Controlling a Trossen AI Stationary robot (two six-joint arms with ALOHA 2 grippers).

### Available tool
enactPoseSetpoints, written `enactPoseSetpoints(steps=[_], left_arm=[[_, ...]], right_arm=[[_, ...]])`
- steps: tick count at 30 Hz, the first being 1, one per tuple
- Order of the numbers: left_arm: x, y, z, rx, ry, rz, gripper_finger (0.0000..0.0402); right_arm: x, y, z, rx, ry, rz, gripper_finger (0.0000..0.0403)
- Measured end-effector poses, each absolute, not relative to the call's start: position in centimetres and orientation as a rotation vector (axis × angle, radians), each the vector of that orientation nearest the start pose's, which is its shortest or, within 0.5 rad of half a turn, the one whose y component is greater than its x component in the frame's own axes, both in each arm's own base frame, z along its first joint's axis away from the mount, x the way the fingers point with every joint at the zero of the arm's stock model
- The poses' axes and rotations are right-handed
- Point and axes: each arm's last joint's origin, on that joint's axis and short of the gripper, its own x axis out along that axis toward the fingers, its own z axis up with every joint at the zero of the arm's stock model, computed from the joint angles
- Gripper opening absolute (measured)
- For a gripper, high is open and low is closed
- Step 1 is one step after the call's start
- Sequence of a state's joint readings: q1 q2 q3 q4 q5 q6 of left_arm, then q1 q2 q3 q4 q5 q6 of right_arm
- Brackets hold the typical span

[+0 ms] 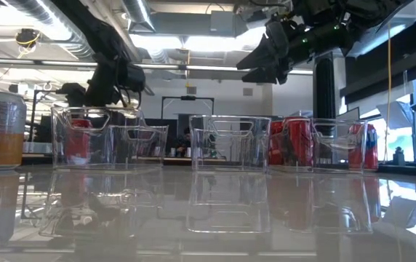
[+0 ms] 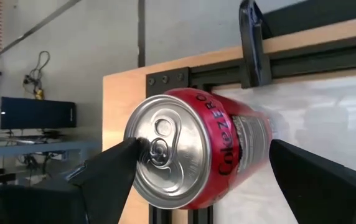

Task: Sort soda cans
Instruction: Put the top red black soda can into the right transparent bin

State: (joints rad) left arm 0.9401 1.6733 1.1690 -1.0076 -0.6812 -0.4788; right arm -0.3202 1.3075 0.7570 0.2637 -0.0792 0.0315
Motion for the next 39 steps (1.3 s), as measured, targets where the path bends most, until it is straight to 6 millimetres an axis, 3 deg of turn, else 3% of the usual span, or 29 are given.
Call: enactPoseSetpoints(steps=[9, 21, 39], left_arm=[[16.1, 24.8, 21.1, -0.553, 1.342, 1.544, 0.0347], [15.7, 23.6, 23.6, -0.629, 1.223, 1.444, 0.0347], [14.9, 23.9, 23.7, -0.639, 1.208, 1.546, 0.0347]], right_arm=[[27.0, -8.8, 25.4, 0.088, 0.275, -0.245, 0.0337], [27.0, -8.8, 25.4, 0.088, 0.274, -0.245, 0.0337], [27.0, -8.7, 25.4, 0.085, 0.281, -0.244, 0.0337]])
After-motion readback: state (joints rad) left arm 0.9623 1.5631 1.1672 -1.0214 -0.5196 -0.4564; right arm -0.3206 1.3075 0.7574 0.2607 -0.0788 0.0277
